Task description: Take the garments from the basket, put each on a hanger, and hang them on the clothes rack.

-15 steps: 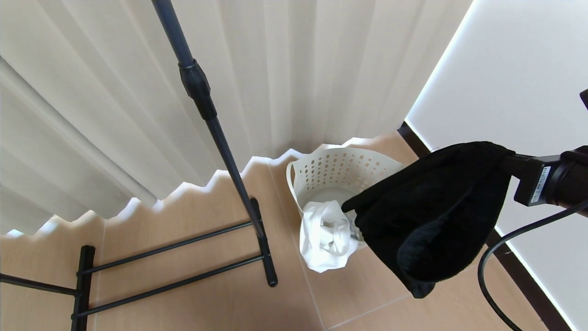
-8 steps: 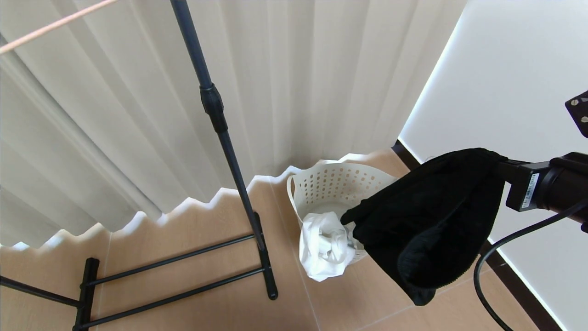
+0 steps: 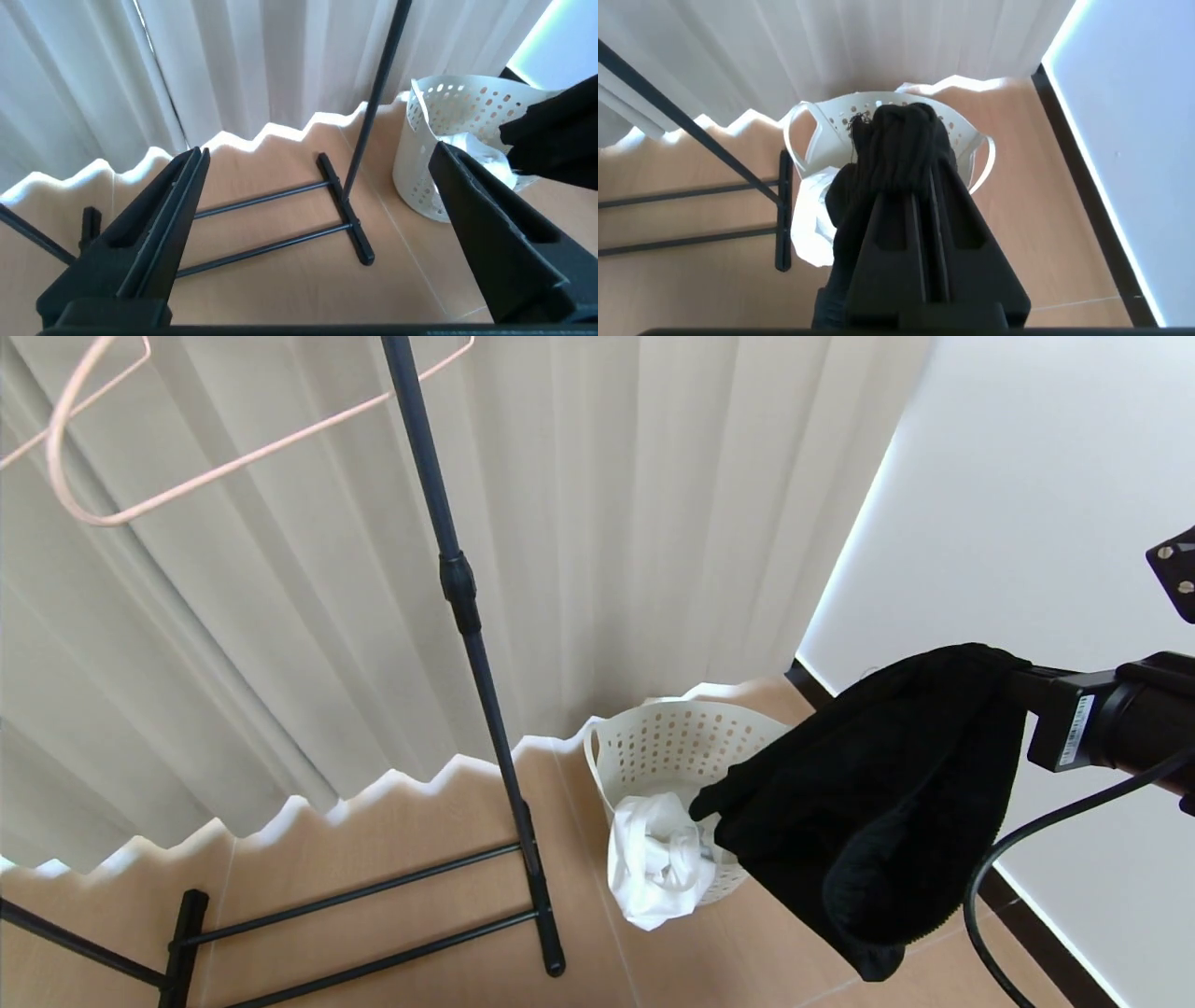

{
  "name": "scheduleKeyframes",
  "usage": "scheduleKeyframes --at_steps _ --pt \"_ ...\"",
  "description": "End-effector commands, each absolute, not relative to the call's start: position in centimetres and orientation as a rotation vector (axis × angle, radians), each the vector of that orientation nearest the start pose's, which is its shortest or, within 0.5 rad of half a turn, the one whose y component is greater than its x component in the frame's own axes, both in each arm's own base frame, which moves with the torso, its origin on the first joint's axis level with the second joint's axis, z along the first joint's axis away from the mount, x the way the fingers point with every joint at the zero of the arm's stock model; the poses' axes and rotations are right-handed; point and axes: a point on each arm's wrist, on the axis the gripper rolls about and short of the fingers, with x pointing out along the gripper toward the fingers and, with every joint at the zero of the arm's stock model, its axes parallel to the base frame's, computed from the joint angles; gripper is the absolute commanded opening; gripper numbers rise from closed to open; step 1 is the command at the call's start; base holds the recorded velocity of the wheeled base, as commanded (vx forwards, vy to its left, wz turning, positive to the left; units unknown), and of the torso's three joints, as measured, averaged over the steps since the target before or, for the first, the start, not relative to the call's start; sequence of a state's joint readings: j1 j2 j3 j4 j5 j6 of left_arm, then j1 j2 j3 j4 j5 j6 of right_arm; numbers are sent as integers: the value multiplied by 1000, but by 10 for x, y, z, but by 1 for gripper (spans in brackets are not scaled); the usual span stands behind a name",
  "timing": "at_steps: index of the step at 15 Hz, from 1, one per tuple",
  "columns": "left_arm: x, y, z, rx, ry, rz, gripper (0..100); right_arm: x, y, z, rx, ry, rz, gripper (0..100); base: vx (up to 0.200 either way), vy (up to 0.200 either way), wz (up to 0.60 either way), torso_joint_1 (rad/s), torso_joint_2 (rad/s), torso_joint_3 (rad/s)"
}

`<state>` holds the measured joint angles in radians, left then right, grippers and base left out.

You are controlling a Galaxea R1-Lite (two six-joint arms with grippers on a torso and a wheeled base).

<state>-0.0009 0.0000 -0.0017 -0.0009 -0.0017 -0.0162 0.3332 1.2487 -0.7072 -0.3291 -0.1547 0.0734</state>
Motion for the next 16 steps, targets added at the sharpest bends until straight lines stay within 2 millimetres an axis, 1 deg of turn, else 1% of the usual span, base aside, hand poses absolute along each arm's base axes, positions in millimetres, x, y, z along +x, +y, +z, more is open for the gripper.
scheduleKeyframes --at_steps 1,5,14,16 --pt "-23 0 76 -17 -5 -2 100 184 60 237 22 214 170 0 0 0 0 27 -183 56" --pt "-23 0 76 -17 -5 -3 100 184 60 238 22 212 170 0 0 0 0 90 -382 -96" --pt "-23 0 76 -15 -5 -3 100 183 60 236 19 216 170 0 0 0 0 155 -494 -312" --pt "-23 0 76 -15 -5 -3 100 183 60 236 19 216 170 0 0 0 0 195 -522 -205"
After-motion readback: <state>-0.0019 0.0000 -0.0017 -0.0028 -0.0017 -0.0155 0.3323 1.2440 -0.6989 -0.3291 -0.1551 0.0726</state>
